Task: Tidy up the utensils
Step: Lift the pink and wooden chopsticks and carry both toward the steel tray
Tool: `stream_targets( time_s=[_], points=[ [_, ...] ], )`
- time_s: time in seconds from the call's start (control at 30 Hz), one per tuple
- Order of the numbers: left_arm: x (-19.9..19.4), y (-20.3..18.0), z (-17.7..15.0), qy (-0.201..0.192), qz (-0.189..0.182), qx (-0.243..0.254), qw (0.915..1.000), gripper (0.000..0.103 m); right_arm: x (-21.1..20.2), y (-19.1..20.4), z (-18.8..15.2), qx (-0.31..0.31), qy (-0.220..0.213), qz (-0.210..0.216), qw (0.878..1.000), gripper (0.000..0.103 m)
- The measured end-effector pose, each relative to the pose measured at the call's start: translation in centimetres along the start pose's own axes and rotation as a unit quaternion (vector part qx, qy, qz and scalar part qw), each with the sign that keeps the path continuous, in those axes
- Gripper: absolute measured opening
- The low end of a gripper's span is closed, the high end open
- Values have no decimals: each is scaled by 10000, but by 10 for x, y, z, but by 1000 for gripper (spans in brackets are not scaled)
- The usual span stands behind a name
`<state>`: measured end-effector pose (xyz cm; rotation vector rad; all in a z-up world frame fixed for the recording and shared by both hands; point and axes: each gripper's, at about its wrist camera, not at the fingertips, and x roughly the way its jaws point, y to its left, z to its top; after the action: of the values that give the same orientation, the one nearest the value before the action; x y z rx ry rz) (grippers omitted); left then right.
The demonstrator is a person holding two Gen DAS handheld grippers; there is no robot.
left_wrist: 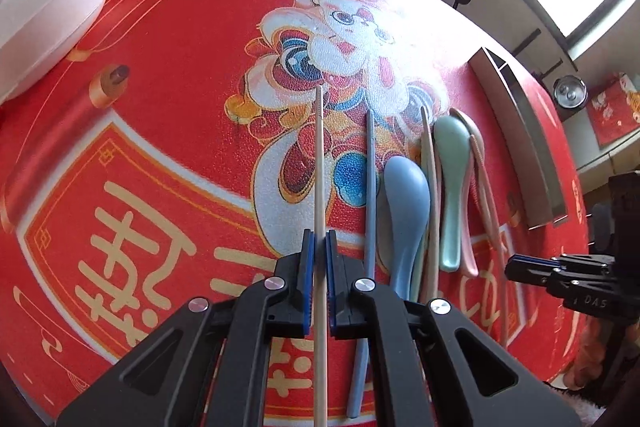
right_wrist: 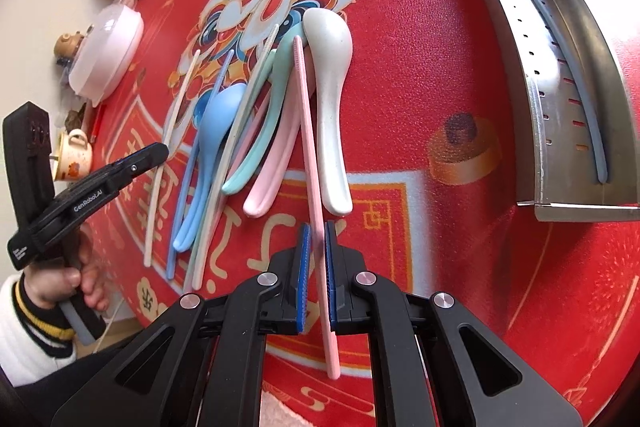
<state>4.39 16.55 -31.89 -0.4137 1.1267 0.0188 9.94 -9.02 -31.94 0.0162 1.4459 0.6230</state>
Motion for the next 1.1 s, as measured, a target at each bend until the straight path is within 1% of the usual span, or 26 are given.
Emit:
stream_targets(
  time_s=[0.17, 0.33, 0.5, 0.57, 0.67, 0.73, 0.8, 0.93, 1.1],
  points=[
    [-16, -2, 5, -50, -247, -129, 9996, 5, -5, -6, 1, 112, -82, 33, 9999, 7],
    [-31, -18, 8, -119, -527, -259, 9982, 5, -13, -7, 4, 157, -198, 128, 9996, 7],
    [-38, -44, 19, -182, -714, -134, 9972, 5, -24, -9, 9, 176, -393, 194, 9989, 7],
    [-39, -54, 25, -222, -704, -15, 9973, 5, -27, -11, 9, 168, -416, 187, 9988, 7],
    [-37, -62, 29, -231, -720, 67, 9971, 5, -17, 1, 6, -286, -87, -178, 9994, 9],
    [-35, -64, 28, -204, -716, 88, 9972, 5, -8, 7, 2, -424, 60, -45, 9991, 9],
    [-34, -64, 25, -169, -723, 77, 9972, 5, -3, 8, 1, -423, 94, 31, 9991, 9],
    [-33, -59, 17, -136, -732, 31, 9972, 5, 1, 6, 1, -336, 143, -36, 9993, 10],
    [-36, -44, 11, -161, -726, -155, 9971, 5, 12, 3, 1, -260, 321, -123, 9991, 10]
  ],
)
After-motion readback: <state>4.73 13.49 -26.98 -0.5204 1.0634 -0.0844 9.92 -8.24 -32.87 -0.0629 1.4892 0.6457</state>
